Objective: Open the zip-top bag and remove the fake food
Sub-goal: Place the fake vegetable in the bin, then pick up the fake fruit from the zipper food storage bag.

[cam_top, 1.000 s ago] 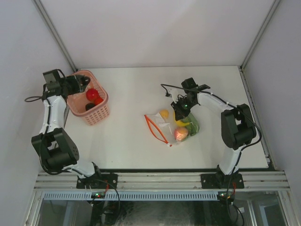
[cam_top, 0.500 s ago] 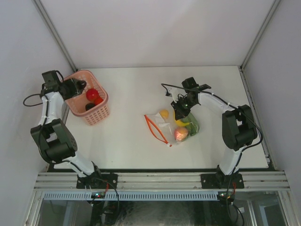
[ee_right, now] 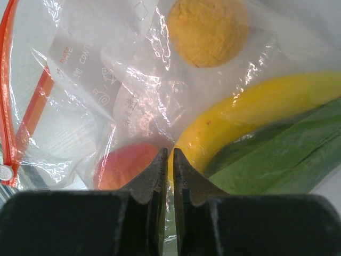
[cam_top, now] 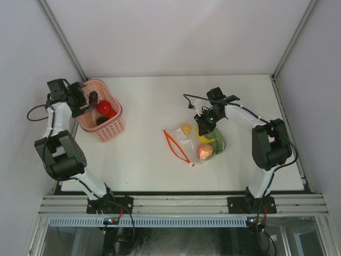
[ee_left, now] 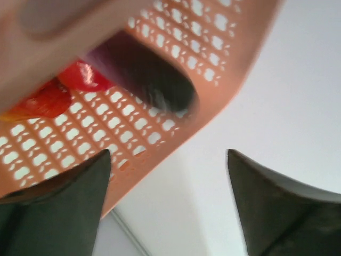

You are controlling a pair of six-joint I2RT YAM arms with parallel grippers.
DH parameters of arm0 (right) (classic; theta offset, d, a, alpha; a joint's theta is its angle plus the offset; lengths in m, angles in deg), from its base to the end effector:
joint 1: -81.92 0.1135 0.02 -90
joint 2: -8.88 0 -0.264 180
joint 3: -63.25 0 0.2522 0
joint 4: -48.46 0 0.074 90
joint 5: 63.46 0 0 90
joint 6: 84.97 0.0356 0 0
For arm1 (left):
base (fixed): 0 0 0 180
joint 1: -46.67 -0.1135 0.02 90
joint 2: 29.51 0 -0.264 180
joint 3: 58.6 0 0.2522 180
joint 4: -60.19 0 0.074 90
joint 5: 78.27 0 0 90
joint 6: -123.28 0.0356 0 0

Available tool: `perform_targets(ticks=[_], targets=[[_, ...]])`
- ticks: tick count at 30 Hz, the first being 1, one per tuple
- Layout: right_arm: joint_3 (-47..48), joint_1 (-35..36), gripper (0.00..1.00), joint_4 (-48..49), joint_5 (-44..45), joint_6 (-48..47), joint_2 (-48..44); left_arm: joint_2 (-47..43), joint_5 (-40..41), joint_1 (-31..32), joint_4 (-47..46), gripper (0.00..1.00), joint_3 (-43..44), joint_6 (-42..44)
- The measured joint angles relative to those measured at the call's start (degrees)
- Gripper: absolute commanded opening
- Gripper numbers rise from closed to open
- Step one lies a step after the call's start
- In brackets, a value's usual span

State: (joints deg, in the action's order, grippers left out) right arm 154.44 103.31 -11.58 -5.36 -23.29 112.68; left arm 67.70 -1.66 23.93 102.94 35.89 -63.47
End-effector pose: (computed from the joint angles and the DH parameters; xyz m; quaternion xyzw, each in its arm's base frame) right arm 0.3285 0.1489 0.2153 -0.4371 0.8450 0.2624 0.1612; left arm 0.3548 0.1398 0.2860 -0.7717 0.5013 -0.3127 0.2356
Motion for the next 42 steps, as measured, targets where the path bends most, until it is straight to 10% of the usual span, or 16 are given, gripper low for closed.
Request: perform_targets(ticks=[42], targets=[[0.0,-1.03,0.08,-0.59,-2.01,-0.26,-3.54,-19.98,-4.5,4.31,-13.81,1.0,-8.44,8.7]])
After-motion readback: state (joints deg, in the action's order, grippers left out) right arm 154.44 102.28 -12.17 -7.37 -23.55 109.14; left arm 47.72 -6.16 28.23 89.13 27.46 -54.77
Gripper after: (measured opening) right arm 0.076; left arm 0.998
